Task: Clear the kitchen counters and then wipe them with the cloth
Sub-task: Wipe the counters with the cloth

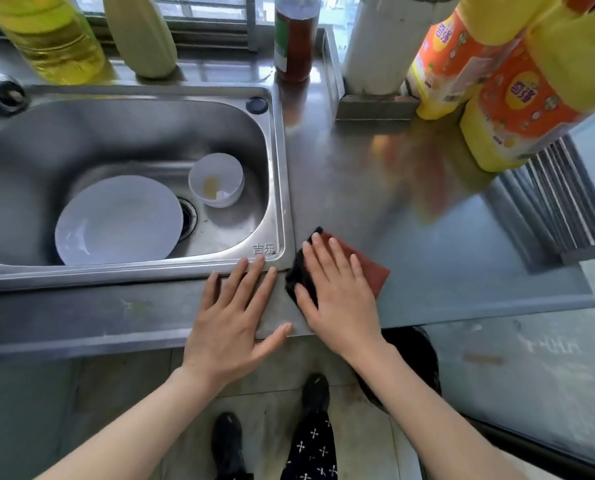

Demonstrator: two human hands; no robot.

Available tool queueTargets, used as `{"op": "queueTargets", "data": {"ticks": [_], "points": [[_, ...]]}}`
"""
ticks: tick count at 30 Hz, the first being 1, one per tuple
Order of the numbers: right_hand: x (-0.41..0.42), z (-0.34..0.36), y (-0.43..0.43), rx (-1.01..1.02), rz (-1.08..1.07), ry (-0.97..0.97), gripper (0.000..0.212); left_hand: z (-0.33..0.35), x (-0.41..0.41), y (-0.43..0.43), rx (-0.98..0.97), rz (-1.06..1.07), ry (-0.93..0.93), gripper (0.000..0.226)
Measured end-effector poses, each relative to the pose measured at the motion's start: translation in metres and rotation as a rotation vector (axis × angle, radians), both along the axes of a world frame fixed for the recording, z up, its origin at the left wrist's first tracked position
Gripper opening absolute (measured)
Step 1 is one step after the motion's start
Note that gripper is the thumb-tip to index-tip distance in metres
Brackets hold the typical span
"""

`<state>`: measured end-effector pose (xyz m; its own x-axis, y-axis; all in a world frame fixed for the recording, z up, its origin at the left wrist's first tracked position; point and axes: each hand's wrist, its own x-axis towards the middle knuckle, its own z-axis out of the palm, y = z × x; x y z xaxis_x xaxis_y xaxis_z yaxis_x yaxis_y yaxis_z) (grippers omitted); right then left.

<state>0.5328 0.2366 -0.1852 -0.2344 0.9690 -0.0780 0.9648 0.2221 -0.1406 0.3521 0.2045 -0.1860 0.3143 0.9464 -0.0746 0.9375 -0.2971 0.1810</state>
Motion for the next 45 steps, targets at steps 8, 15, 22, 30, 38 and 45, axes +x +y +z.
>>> {"op": "queueTargets", "data": {"ticks": [8,15,22,30,38,45], "points": [[0.083,0.002,0.006,-0.017,-0.427,-0.026,0.063,-0.003,0.001,-0.001,0.069,0.004,0.003,0.076],[0.048,0.002,-0.024,-0.041,-0.259,-0.030,0.065,-0.004,0.001,0.000,0.069,-0.010,0.029,0.076],[0.071,0.001,-0.019,0.007,-0.569,-0.046,0.068,-0.005,0.001,0.000,0.044,-0.011,0.044,0.076],[-0.067,-0.004,-0.040,0.100,-0.474,0.100,0.064,0.008,-0.036,-0.029,0.091,0.157,-0.142,0.065],[-0.060,0.010,-0.036,0.281,-0.558,0.617,0.053,0.010,-0.123,-0.043,0.040,0.451,-0.119,0.059],[-0.149,0.008,-0.025,0.148,-0.276,0.495,0.054,0.004,-0.196,-0.023,0.121,0.479,-0.032,0.059]]}}
